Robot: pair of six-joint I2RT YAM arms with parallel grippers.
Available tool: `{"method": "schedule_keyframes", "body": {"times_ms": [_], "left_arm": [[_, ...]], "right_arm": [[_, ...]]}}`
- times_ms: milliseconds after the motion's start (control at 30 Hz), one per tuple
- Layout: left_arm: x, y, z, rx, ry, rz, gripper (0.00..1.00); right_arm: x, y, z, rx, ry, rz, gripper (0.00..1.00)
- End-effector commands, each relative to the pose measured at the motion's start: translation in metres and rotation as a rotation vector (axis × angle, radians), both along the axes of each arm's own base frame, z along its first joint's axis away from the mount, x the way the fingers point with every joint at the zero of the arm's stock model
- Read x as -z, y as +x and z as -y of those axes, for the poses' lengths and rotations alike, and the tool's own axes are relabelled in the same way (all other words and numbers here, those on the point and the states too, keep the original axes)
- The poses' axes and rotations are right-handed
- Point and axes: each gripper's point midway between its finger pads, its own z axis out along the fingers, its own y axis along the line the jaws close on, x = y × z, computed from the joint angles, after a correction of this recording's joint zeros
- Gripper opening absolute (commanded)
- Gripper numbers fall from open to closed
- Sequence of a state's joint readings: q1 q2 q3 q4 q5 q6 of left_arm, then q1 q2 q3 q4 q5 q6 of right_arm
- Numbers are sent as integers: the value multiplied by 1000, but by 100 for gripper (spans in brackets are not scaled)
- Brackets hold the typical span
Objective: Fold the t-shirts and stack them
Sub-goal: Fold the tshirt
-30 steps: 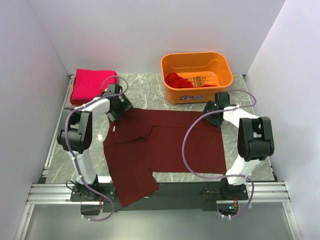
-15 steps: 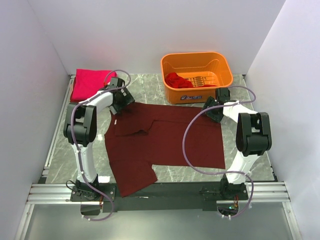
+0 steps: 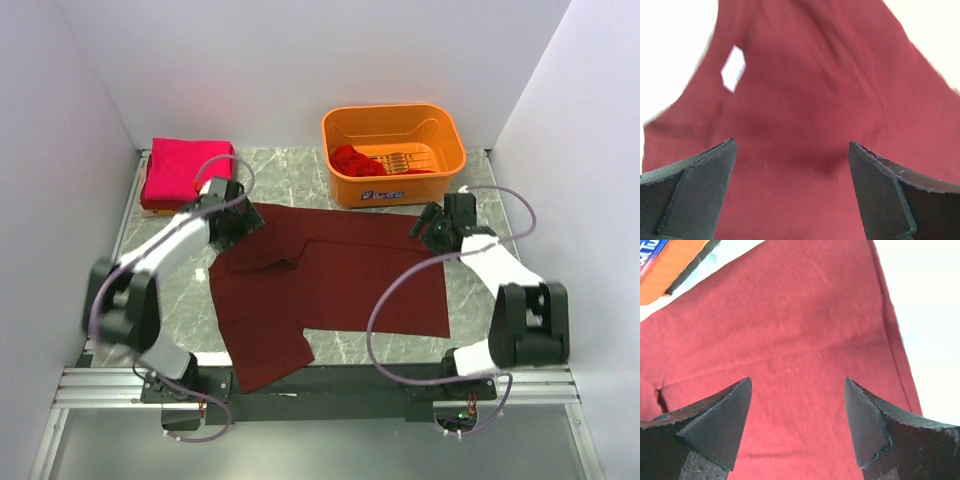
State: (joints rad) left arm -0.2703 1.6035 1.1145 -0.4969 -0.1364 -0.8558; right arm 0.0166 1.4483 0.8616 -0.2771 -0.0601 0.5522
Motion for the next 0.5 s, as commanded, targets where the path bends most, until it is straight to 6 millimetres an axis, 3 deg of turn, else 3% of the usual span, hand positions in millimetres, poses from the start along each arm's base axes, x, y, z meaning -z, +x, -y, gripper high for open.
{"method": "schedule_keyframes", "body": {"times_ms": [0,33,100,133,267,333,467], "left_arm": [[-20,-52,8,-5,6,25,99],[-5,-83,9,9,26,-40,99],[-13,-114,11,21,10,-31,99],[4,-144,14,45,18,-98,99],[17,-219,41,169,-91,-205,99],[27,-254,55,229,-118,-270,99],[40,-301,70,313,-139,-373,98]], "right_arm": [[-10,-13,10,81,-7,44,81],[-17,-16,11,84,-10,67,81],[-14,-24,15,98,-29,58,81],[-17,-25,17,102,-33,65,82],[-20,-28,14,85,-25,73,82],[-22,-27,14,84,-21,80,82],[-21,-29,17,90,-42,70,82]]}}
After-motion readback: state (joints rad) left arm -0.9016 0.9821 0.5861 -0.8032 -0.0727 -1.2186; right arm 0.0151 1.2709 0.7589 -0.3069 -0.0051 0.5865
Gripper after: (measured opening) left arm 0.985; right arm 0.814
